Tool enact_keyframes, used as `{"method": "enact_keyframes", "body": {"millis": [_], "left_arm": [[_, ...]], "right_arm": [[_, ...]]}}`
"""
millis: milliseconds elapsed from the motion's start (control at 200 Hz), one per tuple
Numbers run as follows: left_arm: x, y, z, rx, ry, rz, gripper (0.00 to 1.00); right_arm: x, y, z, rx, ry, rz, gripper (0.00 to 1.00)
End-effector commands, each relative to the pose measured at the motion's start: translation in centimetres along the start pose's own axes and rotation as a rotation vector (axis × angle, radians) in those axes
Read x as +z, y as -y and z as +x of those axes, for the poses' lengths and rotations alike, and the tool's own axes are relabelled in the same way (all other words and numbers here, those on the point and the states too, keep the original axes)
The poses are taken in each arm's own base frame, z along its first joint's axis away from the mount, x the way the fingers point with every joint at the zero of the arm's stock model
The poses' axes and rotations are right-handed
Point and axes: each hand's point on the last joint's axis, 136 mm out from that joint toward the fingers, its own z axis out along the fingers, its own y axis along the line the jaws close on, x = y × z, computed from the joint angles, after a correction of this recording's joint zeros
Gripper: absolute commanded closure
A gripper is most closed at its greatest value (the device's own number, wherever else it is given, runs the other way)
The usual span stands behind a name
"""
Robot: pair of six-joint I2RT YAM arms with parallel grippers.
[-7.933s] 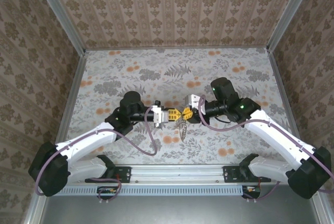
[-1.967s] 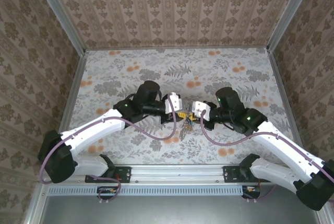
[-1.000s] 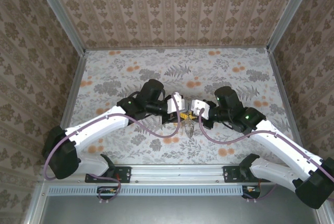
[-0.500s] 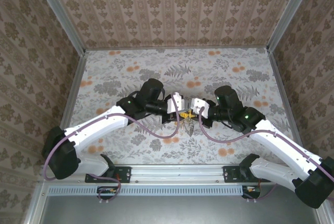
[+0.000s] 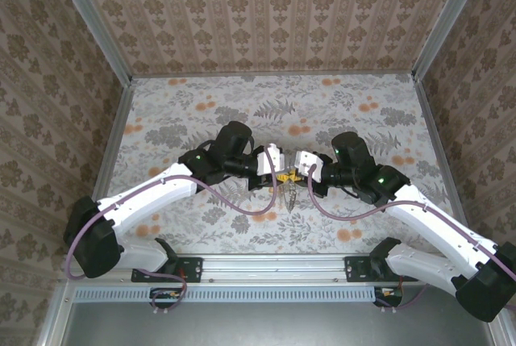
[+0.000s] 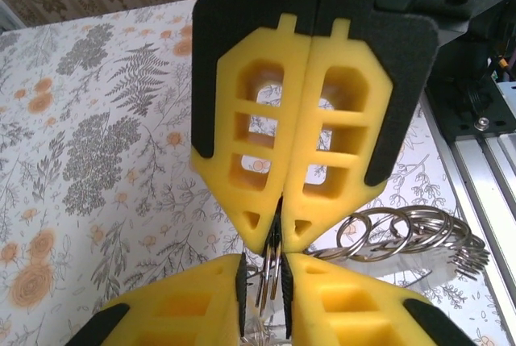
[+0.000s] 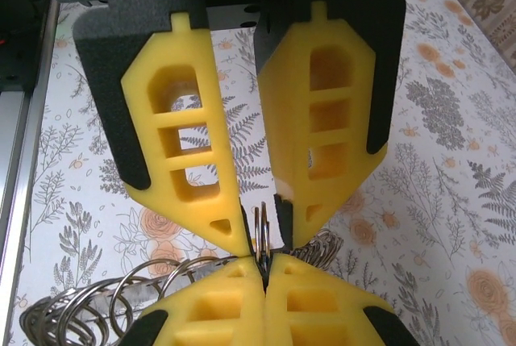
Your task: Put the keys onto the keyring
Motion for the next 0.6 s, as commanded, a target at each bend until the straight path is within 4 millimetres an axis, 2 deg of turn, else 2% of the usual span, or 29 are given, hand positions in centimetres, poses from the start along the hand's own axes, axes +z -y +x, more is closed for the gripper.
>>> {"method": "enact_keyframes", "body": {"millis": [0, 155, 215, 305, 350, 525, 595], "left_arm": [[-0.3, 0.1, 0.1, 0.007, -0.026, -0.004, 0.78], [-0.2, -0.2, -0.1, 0.012, -0.021, -0.015, 0.90], [-0.1, -0.3, -0.4, 0.011, -0.002, -0.018, 0.90], [-0.1, -0.3, -1.0, 0.018, 0.015, -0.018, 0.80], [-0.2, -0.3, -1.1, 0.024, 0.016, -0.019, 0.79], [-0.5, -0.2, -1.7, 0.040, 0.022, -0.009, 0.78], [-0.6, 0.1, -1.7, 0.047, 0.021, 0.005, 0.81]], "right_arm": [[-0.6, 0.4, -2.7, -0.032, 0.096, 0.014, 1.00], [-0.6, 0.4, -2.8, -0.028, 0.097, 0.008, 1.00], [-0.5, 0.4, -2.8, -0.027, 0.094, 0.004, 1.00], [-0.4, 0.4, -2.7, -0.027, 0.091, 0.001, 1.00], [-0.4, 0.4, -2.7, -0.024, 0.091, 0.000, 1.00], [-0.4, 0.6, -2.7, -0.023, 0.086, 0.011, 1.00], [-0.3, 0.6, -2.6, -0.022, 0.084, 0.014, 1.00]]}}
